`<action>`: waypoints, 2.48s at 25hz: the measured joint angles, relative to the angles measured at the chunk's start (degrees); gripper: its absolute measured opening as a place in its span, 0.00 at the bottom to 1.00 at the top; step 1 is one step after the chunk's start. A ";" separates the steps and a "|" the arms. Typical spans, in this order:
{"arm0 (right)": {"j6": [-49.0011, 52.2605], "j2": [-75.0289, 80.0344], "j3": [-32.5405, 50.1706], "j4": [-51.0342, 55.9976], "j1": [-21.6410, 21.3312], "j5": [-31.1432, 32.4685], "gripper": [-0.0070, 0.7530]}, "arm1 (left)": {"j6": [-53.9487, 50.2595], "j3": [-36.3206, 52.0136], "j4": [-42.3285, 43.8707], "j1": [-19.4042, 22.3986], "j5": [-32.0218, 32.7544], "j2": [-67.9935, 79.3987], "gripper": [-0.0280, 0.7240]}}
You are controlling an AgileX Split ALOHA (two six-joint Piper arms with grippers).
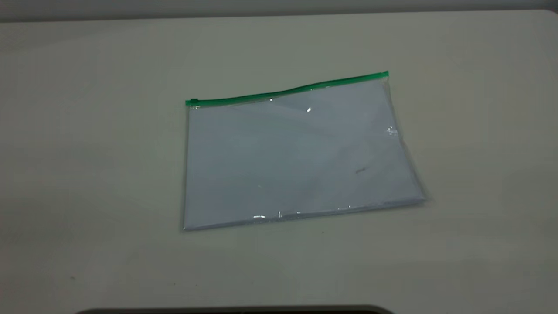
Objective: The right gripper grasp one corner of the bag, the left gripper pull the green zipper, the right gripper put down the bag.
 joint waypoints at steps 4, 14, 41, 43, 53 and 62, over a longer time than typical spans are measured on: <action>5.68 -1.10 0.98 -8.70 0.00 -0.08 0.77 | -0.05 0.00 -0.06 0.00 -0.01 0.00 0.81; 8.99 -1.10 7.70 -12.61 0.00 -3.52 0.77 | -0.05 0.00 -0.12 0.00 -0.12 0.00 0.81; 8.99 -1.10 7.75 -12.56 0.00 -3.91 0.77 | 0.38 0.07 0.95 11.92 0.06 -12.47 0.81; 8.99 -1.10 7.75 -12.56 0.00 -3.93 0.77 | 0.44 0.07 0.95 11.92 0.06 -12.47 0.81; 8.99 -1.10 7.75 -12.56 0.00 -3.98 0.77 | 0.50 0.07 0.95 11.92 0.06 -12.47 0.81; 8.99 -1.10 7.75 -12.56 0.00 -4.00 0.77 | 0.47 0.07 0.95 11.92 0.06 -12.47 0.81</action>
